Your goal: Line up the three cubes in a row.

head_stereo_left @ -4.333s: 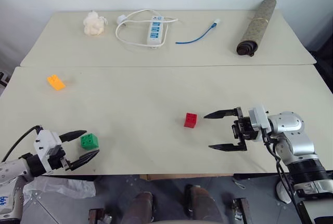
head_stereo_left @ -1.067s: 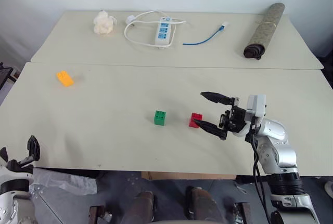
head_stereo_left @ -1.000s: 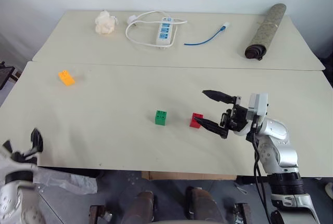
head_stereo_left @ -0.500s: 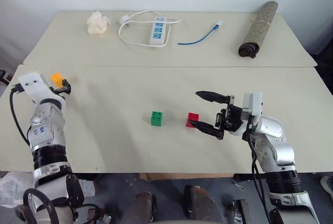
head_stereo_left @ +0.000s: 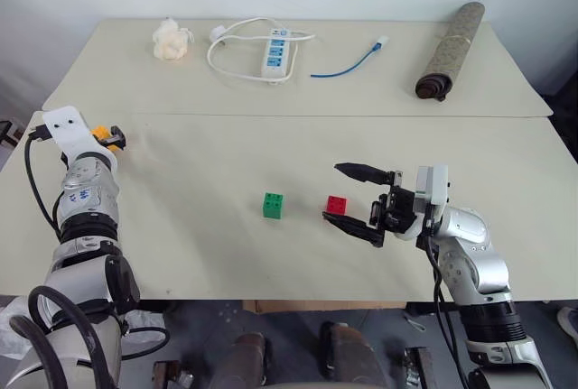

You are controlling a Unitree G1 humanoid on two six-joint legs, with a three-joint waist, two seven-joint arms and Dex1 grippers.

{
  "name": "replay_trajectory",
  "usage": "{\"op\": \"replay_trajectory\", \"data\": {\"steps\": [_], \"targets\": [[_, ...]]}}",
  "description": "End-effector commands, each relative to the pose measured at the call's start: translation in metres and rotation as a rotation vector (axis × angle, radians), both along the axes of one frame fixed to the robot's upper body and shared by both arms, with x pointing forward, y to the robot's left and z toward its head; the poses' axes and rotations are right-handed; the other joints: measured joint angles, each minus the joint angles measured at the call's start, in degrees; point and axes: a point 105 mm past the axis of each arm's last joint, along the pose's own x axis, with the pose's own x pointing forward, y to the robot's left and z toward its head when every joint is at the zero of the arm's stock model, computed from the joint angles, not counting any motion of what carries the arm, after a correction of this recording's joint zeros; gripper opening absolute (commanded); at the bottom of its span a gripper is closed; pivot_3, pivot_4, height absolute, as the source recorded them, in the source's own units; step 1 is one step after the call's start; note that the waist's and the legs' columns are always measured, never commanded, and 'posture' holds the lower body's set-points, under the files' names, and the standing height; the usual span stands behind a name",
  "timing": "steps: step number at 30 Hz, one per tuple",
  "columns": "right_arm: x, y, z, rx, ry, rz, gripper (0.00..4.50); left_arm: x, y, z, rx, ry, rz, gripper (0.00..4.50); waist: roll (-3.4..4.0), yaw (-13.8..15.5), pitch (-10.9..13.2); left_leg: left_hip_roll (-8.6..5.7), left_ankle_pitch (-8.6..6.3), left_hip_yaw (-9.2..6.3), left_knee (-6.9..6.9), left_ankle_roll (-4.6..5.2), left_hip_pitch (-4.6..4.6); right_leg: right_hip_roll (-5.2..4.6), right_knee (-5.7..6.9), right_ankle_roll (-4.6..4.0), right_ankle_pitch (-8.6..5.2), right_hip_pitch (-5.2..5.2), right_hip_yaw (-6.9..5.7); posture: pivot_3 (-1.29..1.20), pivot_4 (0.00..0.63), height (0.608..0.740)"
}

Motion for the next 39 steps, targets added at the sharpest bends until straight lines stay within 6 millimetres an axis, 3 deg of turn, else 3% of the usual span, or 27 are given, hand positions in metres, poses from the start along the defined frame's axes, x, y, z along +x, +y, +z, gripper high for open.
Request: {"op": "replay_trajectory", "data": {"steps": [1, 6, 10, 11, 14, 18, 22, 29, 35, 39], "targets": [[-0.005, -0.001, 0.01, 0.005, -0.051, -0.002, 4.5, 0.001, 0.006, 0.017, 0.005, -0.048, 0.006, 4.46, 0.0, -0.07, 0.0, 0.0, 0.0, 0.0, 0.0, 0.0, 0.0, 0.0, 0.0, 0.0, 0.0, 0.0, 0.0, 0.0, 0.15, 0.74], [-0.006, -0.002, 0.009, 0.008, -0.052, -0.015, 4.5, 0.002, 0.007, 0.016, -0.011, -0.05, 0.016, 2.93, 0.0, -0.15, 0.0, 0.01, 0.0, 0.0, 0.0, 0.0, -0.02, 0.01, 0.01, 0.0, 0.0, -0.02, -0.01, 0.0, 0.15, 0.74], [-0.007, -0.003, 0.006, 0.004, -0.045, -0.021, 4.5, 0.004, 0.002, 0.022, 0.024, -0.078, -0.062, 1.6, 0.0, -0.19, 0.0, 0.03, 0.0, 0.0, 0.0, 0.0, -0.02, 0.01, 0.02, 0.0, 0.0, -0.04, -0.02, 0.0, 0.15, 0.74], [-0.007, -0.004, 0.005, 0.003, -0.043, -0.021, 4.5, 0.004, -0.001, 0.024, 0.038, -0.087, -0.09, 1.44, -0.01, -0.19, 0.0, 0.02, 0.0, 0.01, 0.0, 0.0, -0.03, 0.01, 0.02, 0.0, 0.0, -0.04, -0.02, 0.0, 0.15, 0.74], [-0.008, -0.006, 0.001, -0.009, -0.037, -0.03, 4.5, -0.003, -0.003, 0.034, 0.046, -0.204, -0.199, 1.45, 0.0, -0.25, 0.0, 0.02, 0.0, 0.03, 0.0, 0.0, -0.04, 0.0, 0.02, 0.0, 0.0, -0.04, -0.01, 0.0, 0.15, 0.74], [-0.009, -0.015, -0.002, -0.026, -0.03, -0.059, 4.5, -0.029, -0.025, 0.049, 0.068, -0.345, -0.568, 1.45, 0.0, -0.57, 0.0, 0.09, 0.0, 0.18, -0.07, -0.01, -0.05, -0.14, 0.03, 0.0, 0.0, -0.16, 0.03, 0.0, 0.15, 0.74], [-0.011, -0.026, -0.007, -0.055, -0.012, -0.084, 4.5, -0.077, -0.065, 0.05, 0.179, -0.247, -1.068, 1.45, 0.0, -0.85, 0.0, 0.17, 0.0, 0.21, -0.03, -0.01, -0.17, -0.21, 0.03, -0.01, 0.0, -0.25, 0.08, 0.0, 0.15, 0.74], [-0.012, -0.035, -0.014, -0.087, 0.012, -0.095, 4.5, -0.112, -0.106, 0.021, 0.41, -0.014, -1.56, 1.45, 0.04, 0.07, 0.0, 0.1, 0.02, 0.18, 0.01, 0.03, -0.12, -0.26, -0.08, -0.05, -0.02, -0.19, 0.19, 0.0, 0.15, 0.74], [-0.013, -0.037, -0.017, -0.102, 0.012, -0.087, 4.5, -0.1, -0.134, -0.007, 0.58, 0.115, -1.809, 1.45, 0.03, -0.06, 0.01, 0.12, 0.02, 0.21, 0.0, 0.03, -0.14, -0.09, 0.02, -0.05, -0.02, -0.2, 0.05, 0.0, 0.15, 0.74], [-0.018, -0.041, -0.021, -0.125, 0.024, -0.09, 4.5, -0.085, -0.149, -0.007, 0.551, 0.082, -1.848, 1.45, 0.02, -0.07, 0.0, 0.05, 0.04, 0.24, 0.01, 0.11, -0.2, -0.01, 0.07, -0.02, 0.0, -0.23, 0.05, 0.0, 0.15, 0.74]]}}
